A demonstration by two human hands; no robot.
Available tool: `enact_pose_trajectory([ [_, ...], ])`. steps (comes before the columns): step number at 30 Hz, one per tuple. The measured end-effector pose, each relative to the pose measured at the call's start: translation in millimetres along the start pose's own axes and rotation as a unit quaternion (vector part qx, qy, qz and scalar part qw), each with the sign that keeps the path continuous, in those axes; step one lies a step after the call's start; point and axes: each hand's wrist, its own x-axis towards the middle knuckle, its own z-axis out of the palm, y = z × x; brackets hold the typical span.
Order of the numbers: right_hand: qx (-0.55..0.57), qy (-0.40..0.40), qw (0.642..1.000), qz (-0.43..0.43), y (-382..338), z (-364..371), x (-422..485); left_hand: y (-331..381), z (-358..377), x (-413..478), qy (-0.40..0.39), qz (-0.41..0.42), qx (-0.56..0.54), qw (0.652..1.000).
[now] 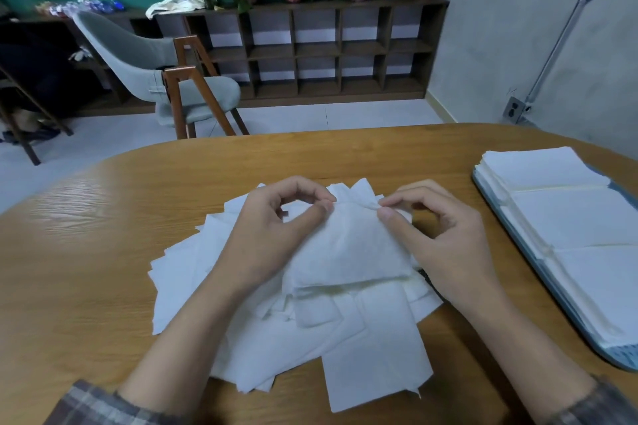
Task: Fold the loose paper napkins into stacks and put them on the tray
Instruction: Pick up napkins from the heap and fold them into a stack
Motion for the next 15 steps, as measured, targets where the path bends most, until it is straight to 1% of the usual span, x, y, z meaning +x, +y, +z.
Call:
enact_pose_trajectory([
  [2,0.065,-0.024,0.997,0.035,-1.3,0.1,0.6,0.8,-3.8,0.3,-0.022,-0.055,-0.050,0.997],
  [3,0.086,-0.032,0.994,0.052,-1.4,1.1,0.6,1.1,-5.3,0.4,-0.028,-0.068,-0.047,0.996],
  [6,0.112,-0.045,0.988,0.093,1.6,3.9,1.0,-0.5,-6.1,0.5,-0.031,-0.081,0.007,0.996],
  [8,0.108,-0.054,0.985,0.123,2.8,3.7,0.7,0.7,-5.5,-0.2,-0.046,-0.093,0.048,0.993],
  [10,0.094,-0.074,0.982,0.143,0.7,1.8,0.1,-0.3,-6.8,-0.7,-0.064,-0.089,0.094,0.990],
  [12,0.077,-0.107,0.981,0.145,-4.6,0.6,-1.0,-1.2,-10.0,-2.5,-0.088,-0.066,0.149,0.983],
  [13,0.067,-0.123,0.980,0.143,-6.9,0.0,-1.6,-0.9,-11.2,-3.1,-0.110,-0.058,0.162,0.979],
  [15,0.056,-0.156,0.975,0.145,-10.2,-2.1,-2.4,0.1,-13.1,-4.3,-0.154,-0.047,0.144,0.976],
])
